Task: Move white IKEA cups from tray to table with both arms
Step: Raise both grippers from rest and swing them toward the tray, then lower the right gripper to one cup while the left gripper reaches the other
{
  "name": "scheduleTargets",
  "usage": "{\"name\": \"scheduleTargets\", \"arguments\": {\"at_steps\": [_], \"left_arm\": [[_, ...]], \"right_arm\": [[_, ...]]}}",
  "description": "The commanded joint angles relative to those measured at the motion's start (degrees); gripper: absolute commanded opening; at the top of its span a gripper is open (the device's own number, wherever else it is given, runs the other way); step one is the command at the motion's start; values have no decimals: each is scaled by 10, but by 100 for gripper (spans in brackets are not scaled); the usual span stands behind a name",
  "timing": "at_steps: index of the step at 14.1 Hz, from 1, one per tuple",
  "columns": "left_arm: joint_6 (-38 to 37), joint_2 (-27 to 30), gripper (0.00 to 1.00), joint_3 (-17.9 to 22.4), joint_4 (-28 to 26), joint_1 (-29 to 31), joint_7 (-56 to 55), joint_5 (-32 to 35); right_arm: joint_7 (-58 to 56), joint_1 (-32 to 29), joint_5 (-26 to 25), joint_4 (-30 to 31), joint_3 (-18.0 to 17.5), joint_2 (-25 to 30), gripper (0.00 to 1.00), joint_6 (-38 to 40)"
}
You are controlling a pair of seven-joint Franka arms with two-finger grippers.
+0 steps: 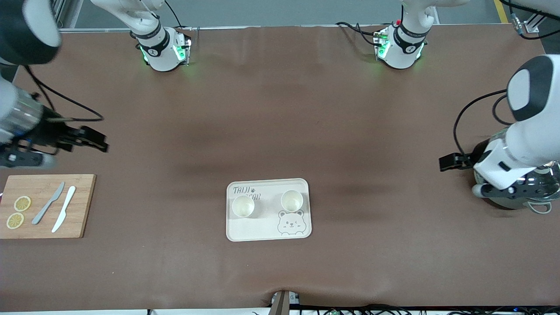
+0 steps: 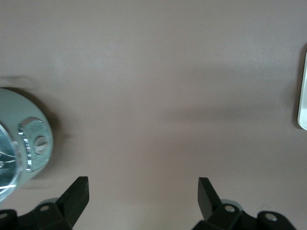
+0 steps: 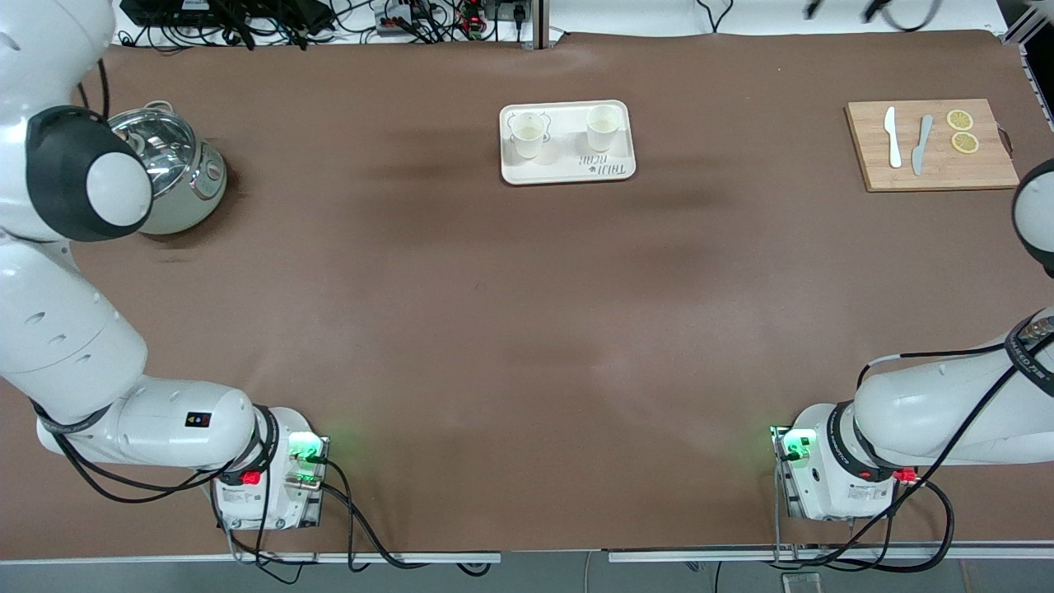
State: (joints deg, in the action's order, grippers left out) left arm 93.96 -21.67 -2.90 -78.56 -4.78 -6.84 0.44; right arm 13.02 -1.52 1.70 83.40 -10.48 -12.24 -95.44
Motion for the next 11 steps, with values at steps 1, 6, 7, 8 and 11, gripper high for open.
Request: {"name": "scheduleTargets", "arguments": {"at_steps": [1, 6, 7, 8, 11], "left_arm": [[25, -24, 100, -1, 7, -17, -37, -29], [93, -64, 100, 0, 8, -65, -144, -32], [104, -73, 100, 0, 9, -76, -169, -31], [123, -80, 100, 0, 10, -87, -193, -30], [167, -101, 100, 1, 10, -114, -246, -28]], "right_arm": [[77, 47, 3, -8, 4, -43, 100, -42], [126, 93, 15, -11, 4, -119, 100, -172], [155, 98, 18, -9, 4, -128, 100, -205], [173, 106, 18, -10, 4, -143, 100, -220], [177, 133, 8, -13, 5, -176, 100, -231]]}}
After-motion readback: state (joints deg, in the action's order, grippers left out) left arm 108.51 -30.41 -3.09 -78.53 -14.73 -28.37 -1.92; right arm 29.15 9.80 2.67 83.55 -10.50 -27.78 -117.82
